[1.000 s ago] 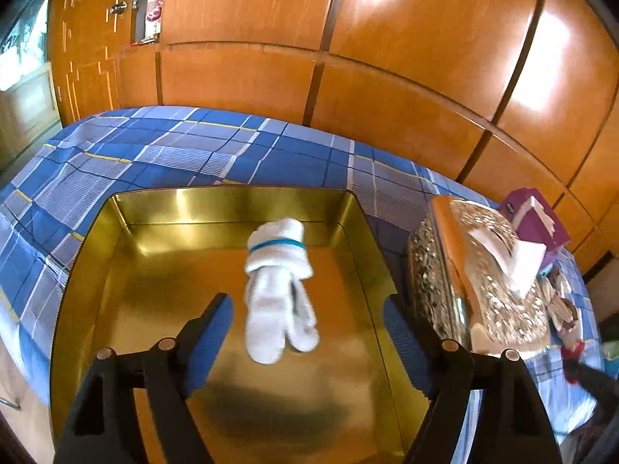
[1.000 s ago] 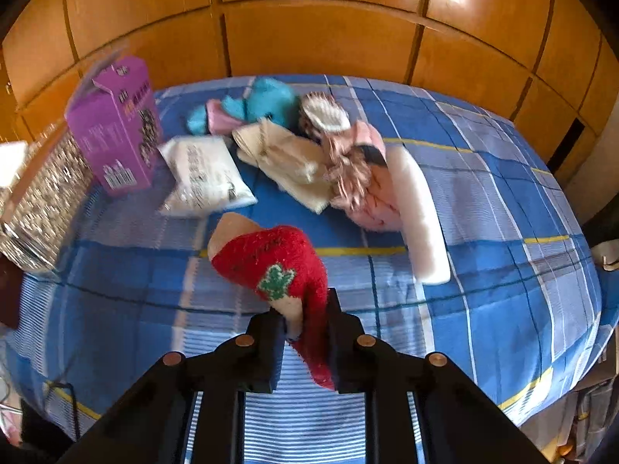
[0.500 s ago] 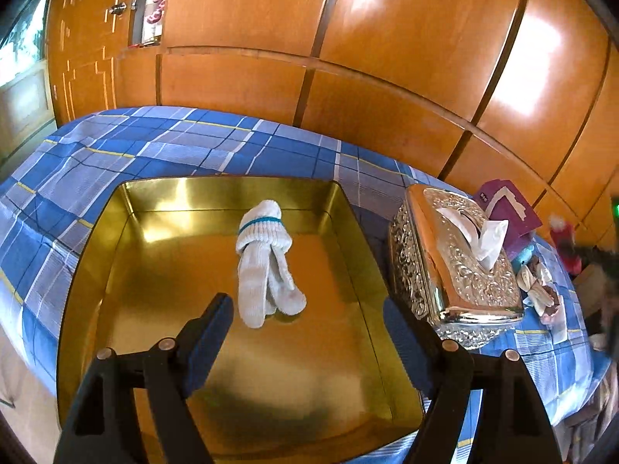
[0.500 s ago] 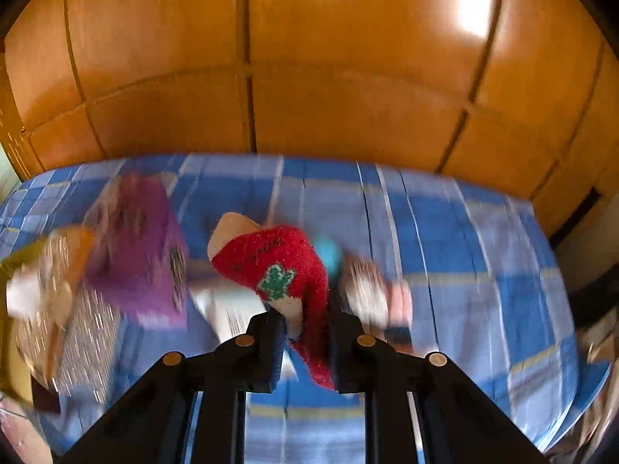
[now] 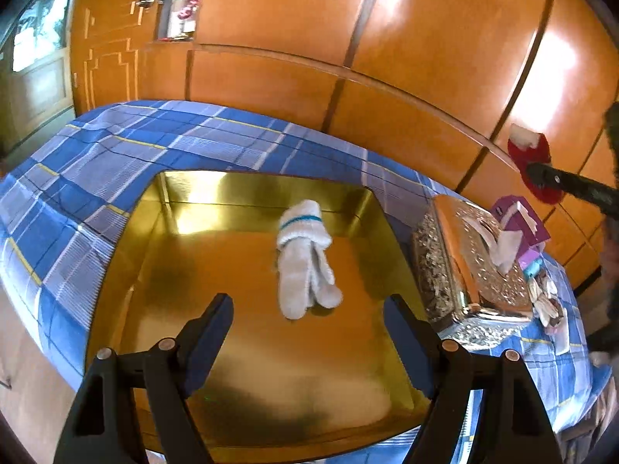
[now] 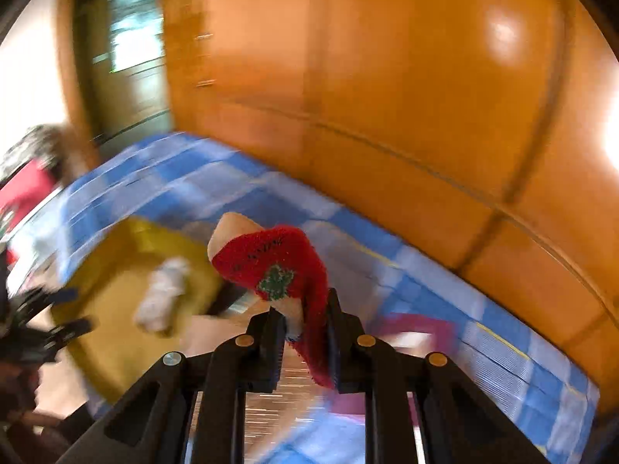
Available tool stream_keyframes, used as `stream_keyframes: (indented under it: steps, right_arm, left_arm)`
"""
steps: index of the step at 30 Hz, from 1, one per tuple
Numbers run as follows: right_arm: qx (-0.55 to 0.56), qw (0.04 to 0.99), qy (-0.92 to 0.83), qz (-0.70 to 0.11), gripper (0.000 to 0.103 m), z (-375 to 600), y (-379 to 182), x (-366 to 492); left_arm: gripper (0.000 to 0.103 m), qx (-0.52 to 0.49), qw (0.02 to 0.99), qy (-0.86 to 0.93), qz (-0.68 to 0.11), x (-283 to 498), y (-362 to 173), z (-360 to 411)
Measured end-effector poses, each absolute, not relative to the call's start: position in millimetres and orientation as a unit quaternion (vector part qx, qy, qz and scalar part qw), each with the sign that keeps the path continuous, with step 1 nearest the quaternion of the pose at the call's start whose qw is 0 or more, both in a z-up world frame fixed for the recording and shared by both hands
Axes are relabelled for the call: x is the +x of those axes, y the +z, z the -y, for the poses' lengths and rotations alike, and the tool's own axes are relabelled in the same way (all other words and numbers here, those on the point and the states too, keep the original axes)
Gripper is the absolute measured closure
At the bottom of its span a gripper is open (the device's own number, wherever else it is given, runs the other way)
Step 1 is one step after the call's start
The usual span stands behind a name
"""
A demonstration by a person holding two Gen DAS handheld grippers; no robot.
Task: Organize soft objects
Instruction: 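Carry the red sock to the gold tray and release it beside the white sock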
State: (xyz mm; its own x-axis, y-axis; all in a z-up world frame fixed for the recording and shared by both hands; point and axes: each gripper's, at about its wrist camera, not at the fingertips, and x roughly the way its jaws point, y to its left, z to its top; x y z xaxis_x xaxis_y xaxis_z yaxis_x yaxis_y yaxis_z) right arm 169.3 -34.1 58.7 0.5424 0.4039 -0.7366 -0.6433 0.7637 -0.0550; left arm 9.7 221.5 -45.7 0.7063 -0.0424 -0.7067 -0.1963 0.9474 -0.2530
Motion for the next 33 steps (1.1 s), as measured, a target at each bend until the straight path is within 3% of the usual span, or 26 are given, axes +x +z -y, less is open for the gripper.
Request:
stream_keyframes:
  steps: [10, 13, 17, 20, 33]
  right_arm:
    - [-0.157, 0.815, 0.347, -0.437, 0.085, -71, -2, 123]
    - [-0.146, 0.814, 0.325, -0.458, 0.081, -90, -19, 133]
    - [-0.127, 0.819, 0.298, -0.474, 0.068, -104, -35, 149]
    - [-0.114, 0.825, 0.299, -0.465, 0.059, -103, -34, 150]
    - [-0.108, 0.876, 0.276, -0.382, 0.059, -53, -4, 101]
  left_arm:
    - [0.023, -0.157, 0.914, 0.118, -0.356, -10, -31, -257]
    - [0.023, -0.165, 0.91, 0.128, -0.357, -12, -33, -266]
    - [0.023, -0.164, 0.911, 0.127, -0.357, -12, -34, -266]
    - [0.023, -0.159, 0.911, 0.125, -0.358, -11, -35, -264]
    - [0.023, -0.126, 0.922, 0.104, -0.352, -12, -29, -233]
